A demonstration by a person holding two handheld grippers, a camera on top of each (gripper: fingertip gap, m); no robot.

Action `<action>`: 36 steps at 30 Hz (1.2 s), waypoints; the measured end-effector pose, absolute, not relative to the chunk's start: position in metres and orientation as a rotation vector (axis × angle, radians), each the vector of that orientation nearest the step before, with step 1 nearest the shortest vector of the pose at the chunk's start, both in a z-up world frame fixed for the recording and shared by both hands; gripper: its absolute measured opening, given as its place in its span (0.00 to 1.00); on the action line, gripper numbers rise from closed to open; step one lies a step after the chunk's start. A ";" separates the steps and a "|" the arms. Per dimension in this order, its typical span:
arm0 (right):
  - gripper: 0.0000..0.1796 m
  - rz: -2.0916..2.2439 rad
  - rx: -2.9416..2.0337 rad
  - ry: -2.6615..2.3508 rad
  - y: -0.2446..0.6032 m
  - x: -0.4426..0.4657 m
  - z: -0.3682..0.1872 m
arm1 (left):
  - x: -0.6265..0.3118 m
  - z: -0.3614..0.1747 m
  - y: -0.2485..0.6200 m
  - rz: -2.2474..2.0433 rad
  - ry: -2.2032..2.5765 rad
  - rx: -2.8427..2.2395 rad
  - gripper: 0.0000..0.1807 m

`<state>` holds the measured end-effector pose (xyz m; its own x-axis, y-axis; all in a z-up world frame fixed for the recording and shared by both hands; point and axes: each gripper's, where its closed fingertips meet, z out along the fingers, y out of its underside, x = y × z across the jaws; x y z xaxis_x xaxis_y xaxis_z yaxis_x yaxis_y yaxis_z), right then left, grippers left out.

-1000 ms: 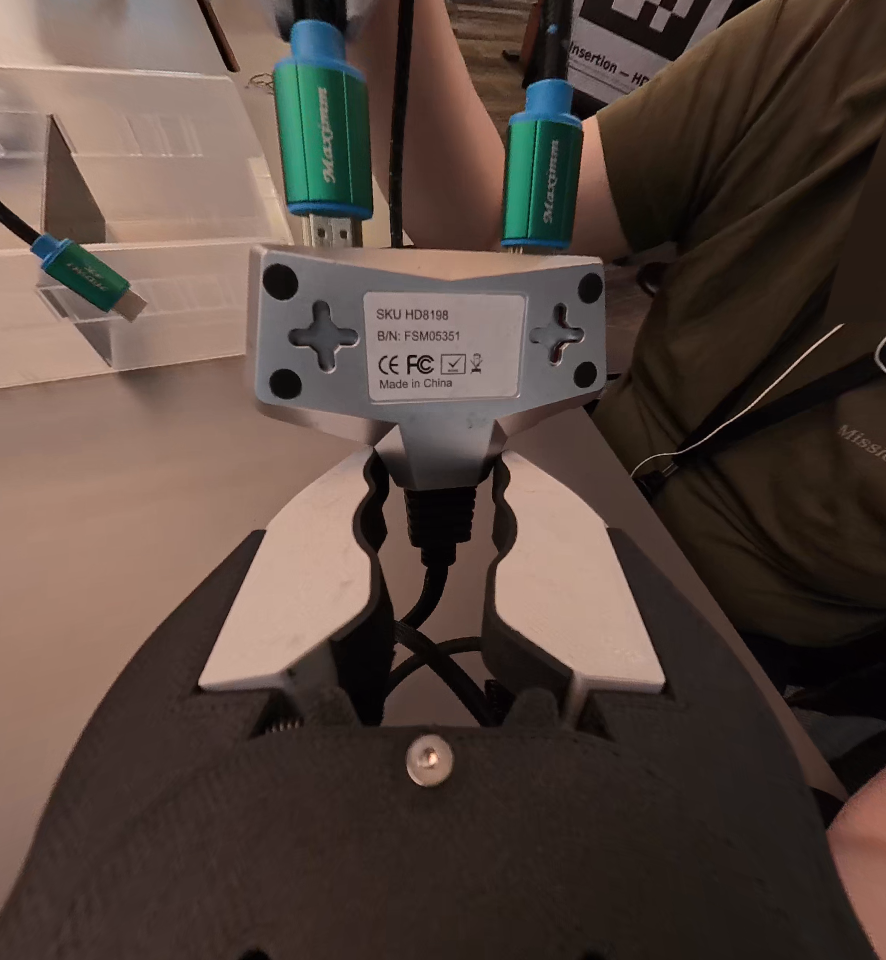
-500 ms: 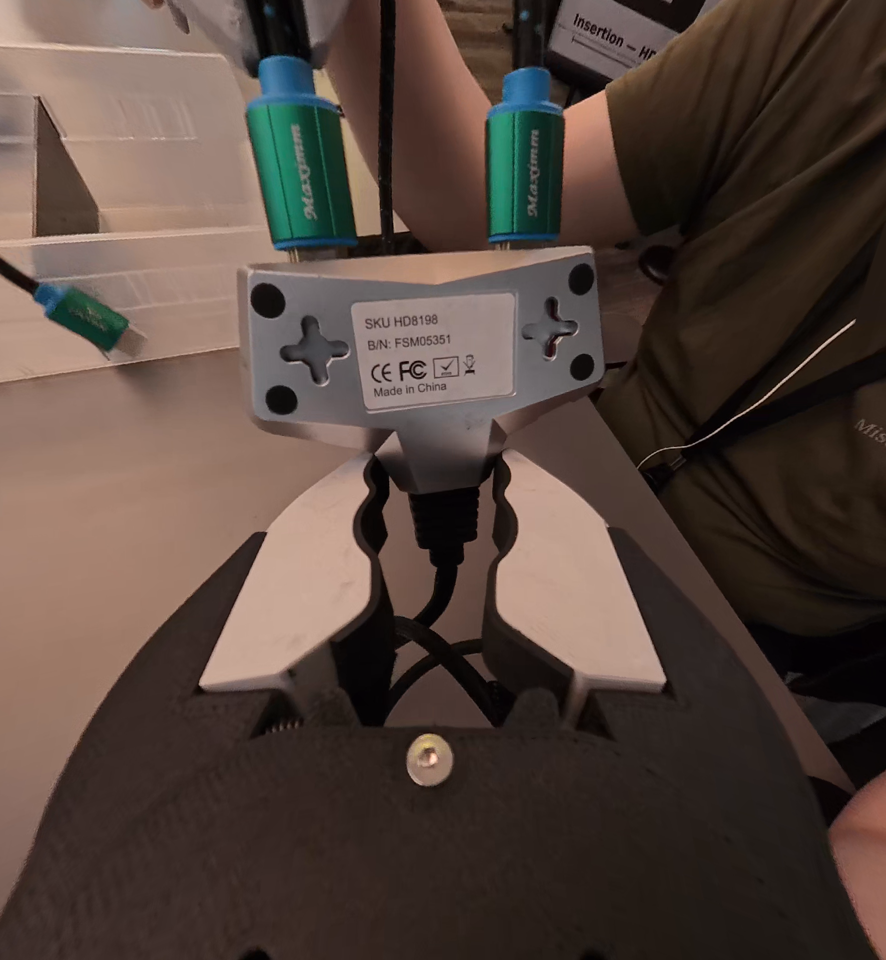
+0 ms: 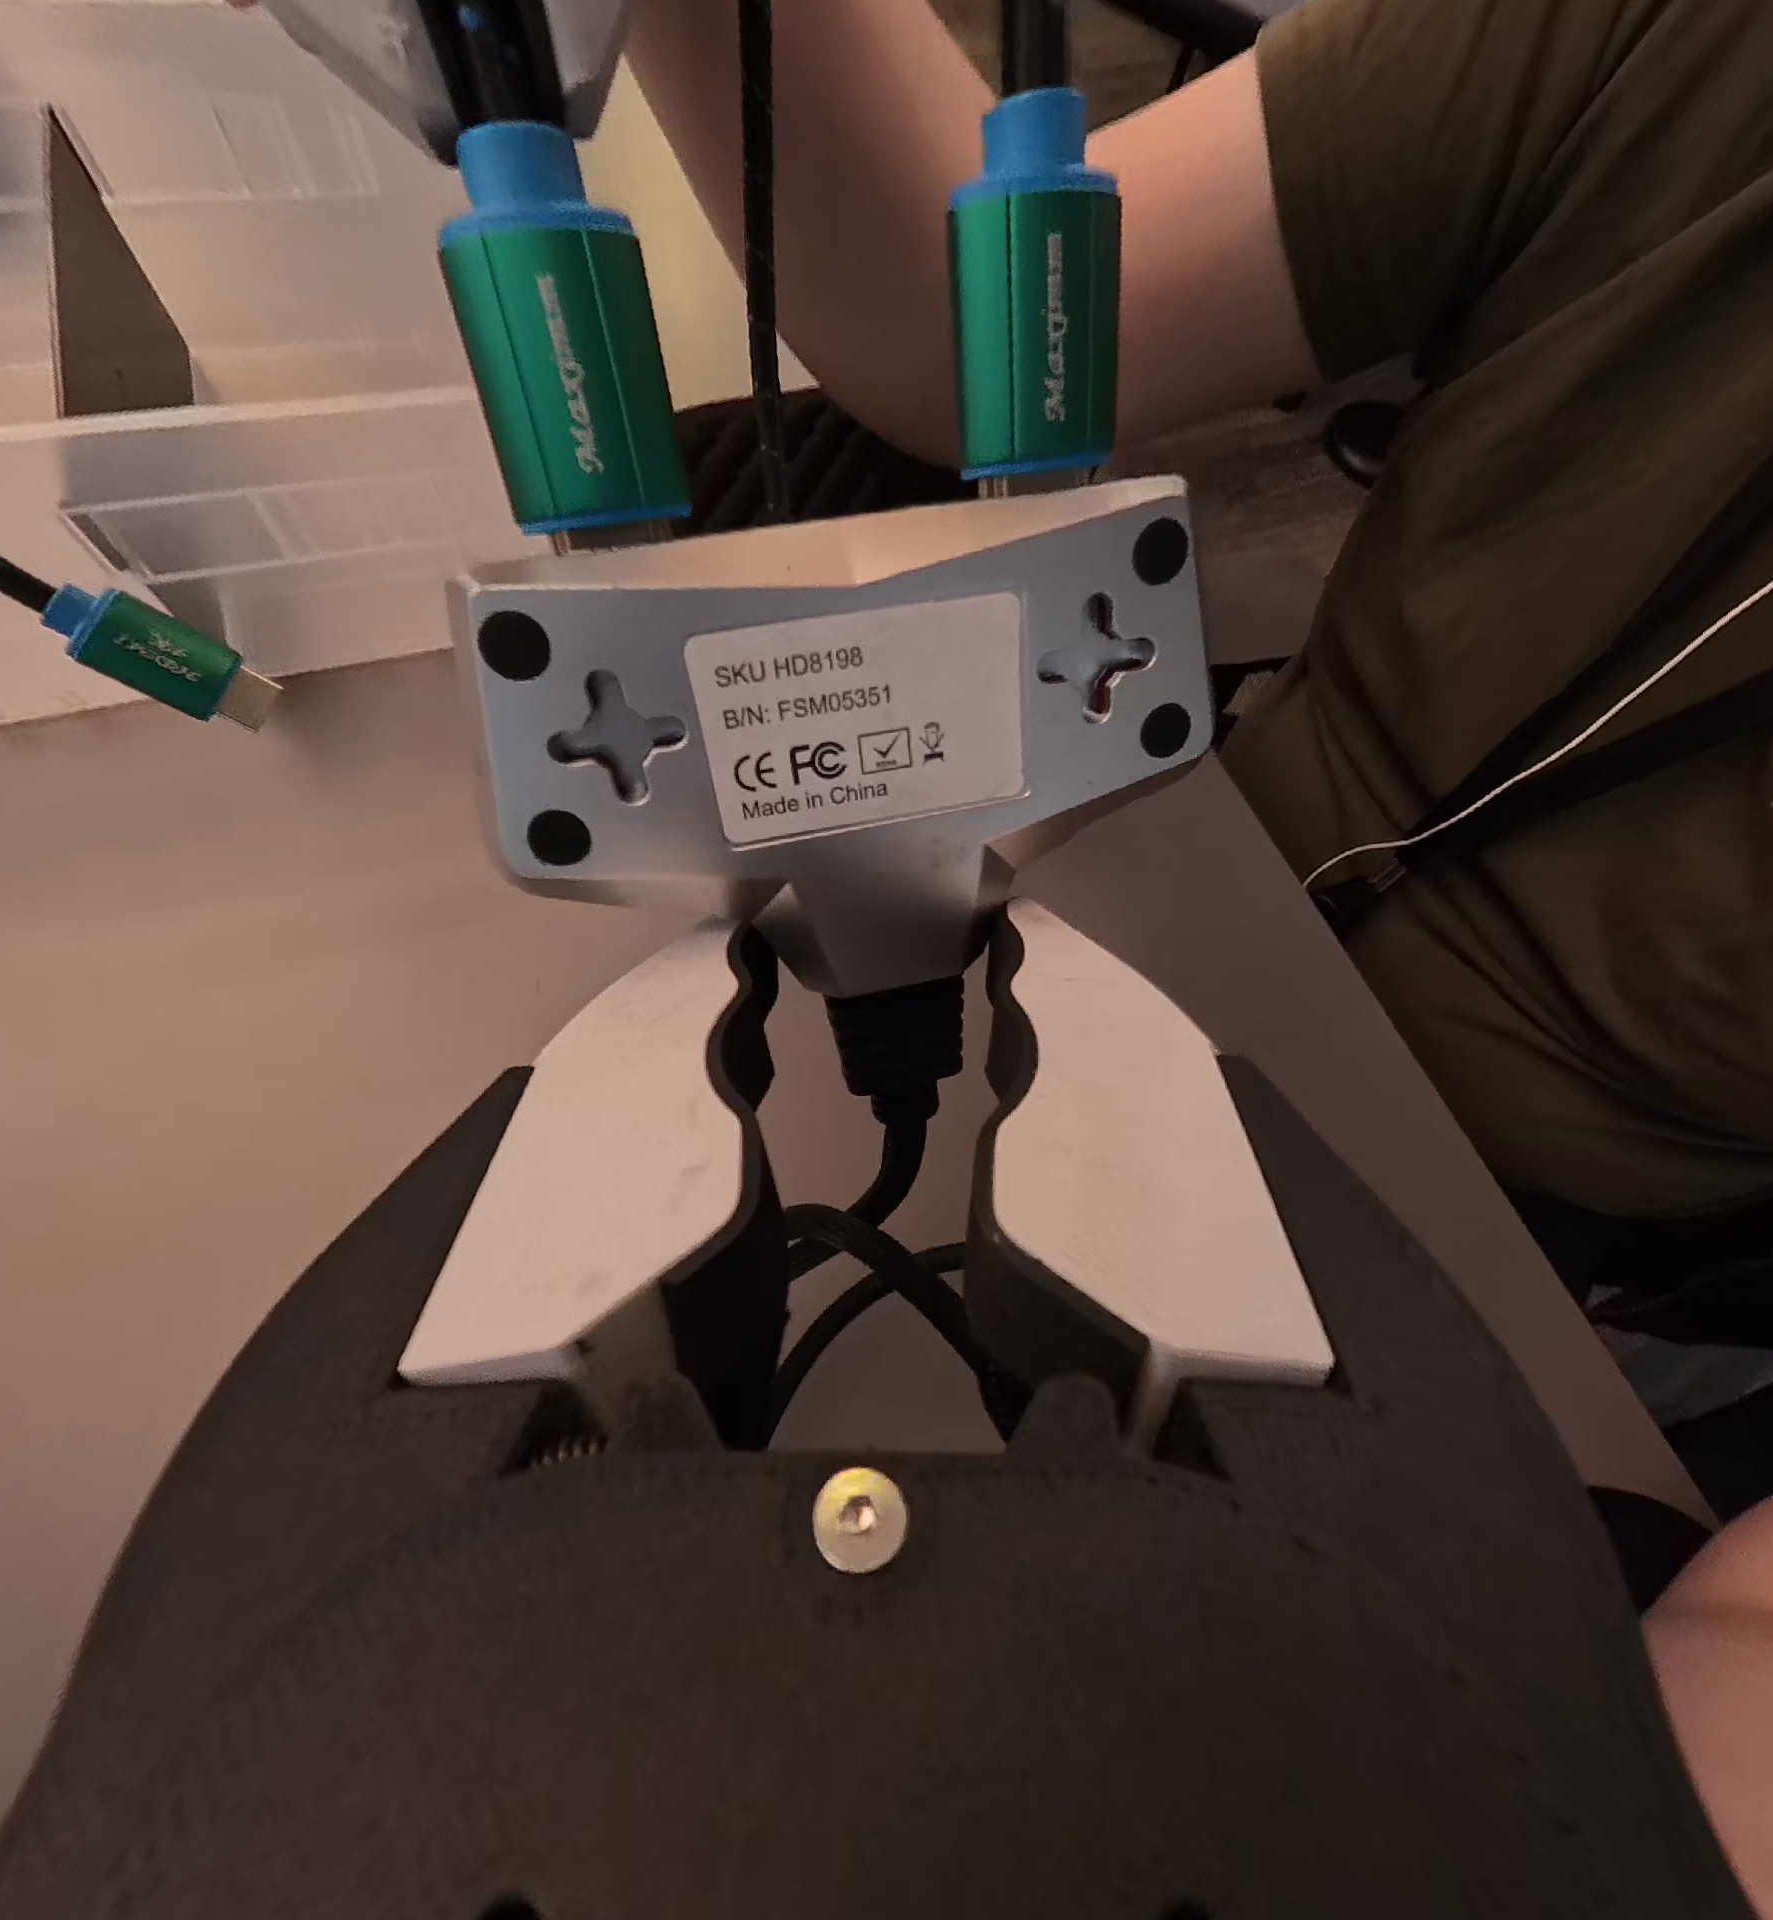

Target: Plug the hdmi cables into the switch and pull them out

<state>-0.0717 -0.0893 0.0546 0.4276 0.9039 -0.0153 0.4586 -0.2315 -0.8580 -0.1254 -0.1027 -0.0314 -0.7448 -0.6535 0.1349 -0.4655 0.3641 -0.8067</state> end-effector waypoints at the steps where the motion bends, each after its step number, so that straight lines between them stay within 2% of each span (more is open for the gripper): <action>1: 0.04 0.667 -1.841 -1.176 -0.089 -0.072 0.055 | -0.125 -0.032 -0.102 -1.304 2.414 -1.016 0.21; 7: 0.04 0.538 -1.572 -1.261 -0.097 -0.065 0.079 | -0.117 -0.003 -0.094 -1.256 2.252 -1.010 0.21; 15: 0.04 0.537 -1.497 -1.213 -0.099 -0.066 0.094 | -0.120 0.019 -0.095 -1.284 2.176 -0.962 0.21; 27: 0.04 0.549 -1.522 -1.195 -0.088 -0.065 0.088 | -0.114 0.004 -0.090 -1.245 2.200 -0.986 0.21; 29: 0.06 0.558 -1.447 -1.174 -0.090 -0.062 0.098 | -0.113 0.017 -0.091 -1.332 2.134 -0.953 0.21; 31: 0.15 0.529 -1.407 -1.122 -0.087 -0.054 0.106 | -0.115 0.027 -0.091 -1.369 2.090 -0.924 0.21; 36: 0.14 0.466 -1.405 -1.059 -0.080 -0.029 0.108 | -0.122 0.044 -0.086 -1.472 2.010 -0.883 0.21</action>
